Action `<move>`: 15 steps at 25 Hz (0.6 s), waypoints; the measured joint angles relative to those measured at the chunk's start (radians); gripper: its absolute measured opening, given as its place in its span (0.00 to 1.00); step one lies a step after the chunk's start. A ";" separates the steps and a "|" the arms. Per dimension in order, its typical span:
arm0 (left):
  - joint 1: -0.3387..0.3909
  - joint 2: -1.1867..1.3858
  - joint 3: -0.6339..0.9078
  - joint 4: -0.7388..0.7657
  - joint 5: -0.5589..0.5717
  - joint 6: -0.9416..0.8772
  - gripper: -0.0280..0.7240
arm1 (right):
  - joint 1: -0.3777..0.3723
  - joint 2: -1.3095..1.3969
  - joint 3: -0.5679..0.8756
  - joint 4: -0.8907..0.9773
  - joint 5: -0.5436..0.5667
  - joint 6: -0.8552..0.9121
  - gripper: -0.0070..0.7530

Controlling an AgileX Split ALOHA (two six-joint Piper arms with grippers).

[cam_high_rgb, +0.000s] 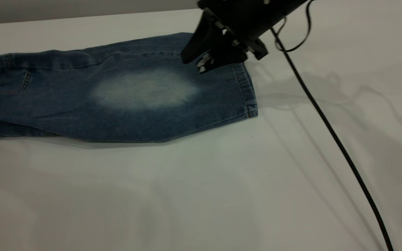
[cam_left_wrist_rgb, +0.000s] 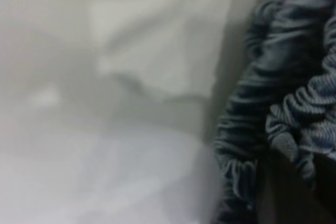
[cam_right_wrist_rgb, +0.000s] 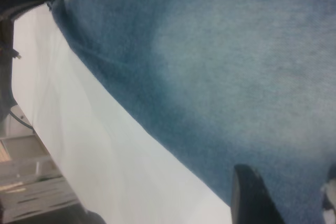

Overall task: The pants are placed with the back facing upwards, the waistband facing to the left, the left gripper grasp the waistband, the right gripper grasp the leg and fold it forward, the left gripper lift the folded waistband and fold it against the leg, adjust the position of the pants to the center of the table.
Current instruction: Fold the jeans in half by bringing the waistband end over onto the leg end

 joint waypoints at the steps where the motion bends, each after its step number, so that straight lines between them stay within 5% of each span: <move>1: 0.000 -0.014 0.000 0.000 -0.007 0.000 0.17 | 0.013 0.000 0.000 -0.001 -0.015 0.000 0.34; 6: -0.004 -0.111 0.000 -0.002 0.003 -0.002 0.17 | 0.087 0.012 -0.040 -0.002 -0.114 -0.002 0.34; 15: -0.097 -0.266 0.048 0.008 0.012 0.002 0.17 | 0.170 0.157 -0.312 -0.007 -0.078 0.084 0.34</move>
